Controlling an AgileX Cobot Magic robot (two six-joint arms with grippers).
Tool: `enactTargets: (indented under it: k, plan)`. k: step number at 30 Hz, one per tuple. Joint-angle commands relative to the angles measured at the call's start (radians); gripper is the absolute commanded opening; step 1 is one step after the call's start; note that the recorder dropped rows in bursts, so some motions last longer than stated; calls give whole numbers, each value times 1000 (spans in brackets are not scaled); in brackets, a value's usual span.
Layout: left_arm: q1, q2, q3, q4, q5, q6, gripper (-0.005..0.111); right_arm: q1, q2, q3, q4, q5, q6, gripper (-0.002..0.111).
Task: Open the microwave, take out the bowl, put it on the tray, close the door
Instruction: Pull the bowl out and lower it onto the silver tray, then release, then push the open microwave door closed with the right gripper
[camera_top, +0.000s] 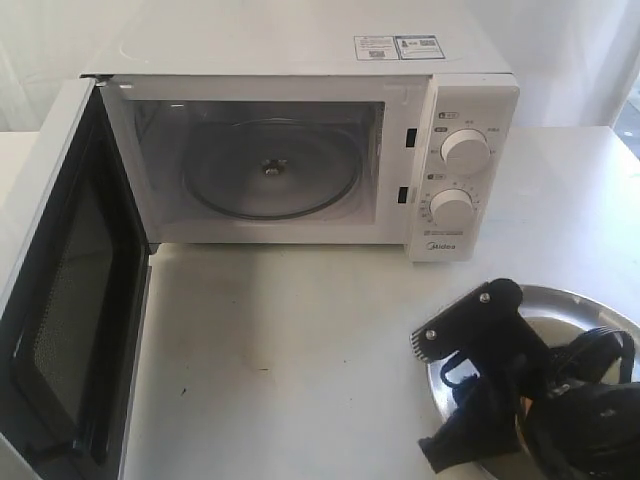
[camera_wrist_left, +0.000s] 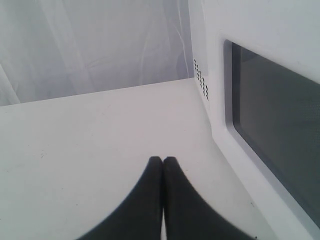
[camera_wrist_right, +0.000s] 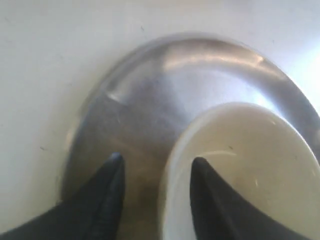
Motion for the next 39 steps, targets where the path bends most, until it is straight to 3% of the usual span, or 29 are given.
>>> enactTargets:
  k: [1,3,7,15,25,29,33,39]
  plan:
    - [-4,-2,-3,-8,-3,0,0,76,-213,-27,-69,-161,25,14]
    - [-4,-2,-3,-8,-3,0,0,92,-319,-48,-156,-319,25,0]
    - [-4,-2,-3,-8,-3,0,0,95,-436,-119,-197,-571,25,0]
    - [-4,-2,-3,-8,-3,0,0,101,-275,-470,-199,-618,-84,0]
    - [-4,-2,-3,-8,-3,0,0,207,120,-866,-222,-376,-134,0]
    - [-4,-2,-3,-8,-3,0,0,308,223,-923,-360,-121,-131,0]
    - [-4,-2,-3,-8,-3,0,0,410,298,-964,-370,144,-90,0]
    - [-4,-2,-3,-8,-3,0,0,459,392,-1046,-370,124,-101,0]
